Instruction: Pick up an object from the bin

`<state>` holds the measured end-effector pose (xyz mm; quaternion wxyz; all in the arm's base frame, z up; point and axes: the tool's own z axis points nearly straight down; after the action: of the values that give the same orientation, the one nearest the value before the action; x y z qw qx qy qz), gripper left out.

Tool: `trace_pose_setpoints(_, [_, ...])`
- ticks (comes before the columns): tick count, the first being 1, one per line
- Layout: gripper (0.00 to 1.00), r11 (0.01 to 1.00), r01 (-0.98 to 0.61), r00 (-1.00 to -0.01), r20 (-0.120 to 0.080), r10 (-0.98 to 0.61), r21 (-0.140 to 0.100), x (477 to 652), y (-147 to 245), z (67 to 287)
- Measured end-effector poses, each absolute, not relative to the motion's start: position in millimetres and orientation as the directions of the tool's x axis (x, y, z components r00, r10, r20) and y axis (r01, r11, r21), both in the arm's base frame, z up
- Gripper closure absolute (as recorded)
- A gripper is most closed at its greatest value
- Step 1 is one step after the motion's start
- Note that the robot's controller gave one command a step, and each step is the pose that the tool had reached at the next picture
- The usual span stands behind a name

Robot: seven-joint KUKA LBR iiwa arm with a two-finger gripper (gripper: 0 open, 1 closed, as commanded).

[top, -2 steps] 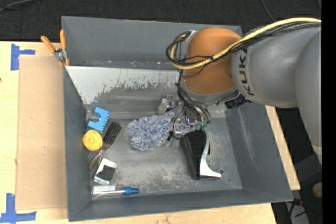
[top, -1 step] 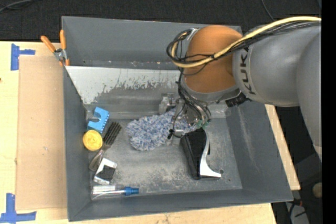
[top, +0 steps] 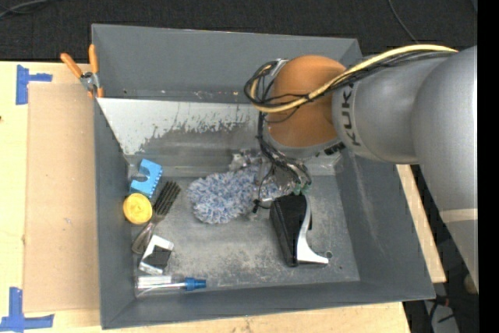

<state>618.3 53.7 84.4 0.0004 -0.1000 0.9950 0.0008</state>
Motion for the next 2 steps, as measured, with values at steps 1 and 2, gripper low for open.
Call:
trace_pose_setpoints(1, [0.0,0.959,-0.283,-0.959,-0.001,-0.283,0.002,619.1,37.7,69.6])
trace_pose_setpoints(2, [0.0,0.961,-0.277,-0.961,0.003,-0.277,0.004,617.5,43.0,68.9])
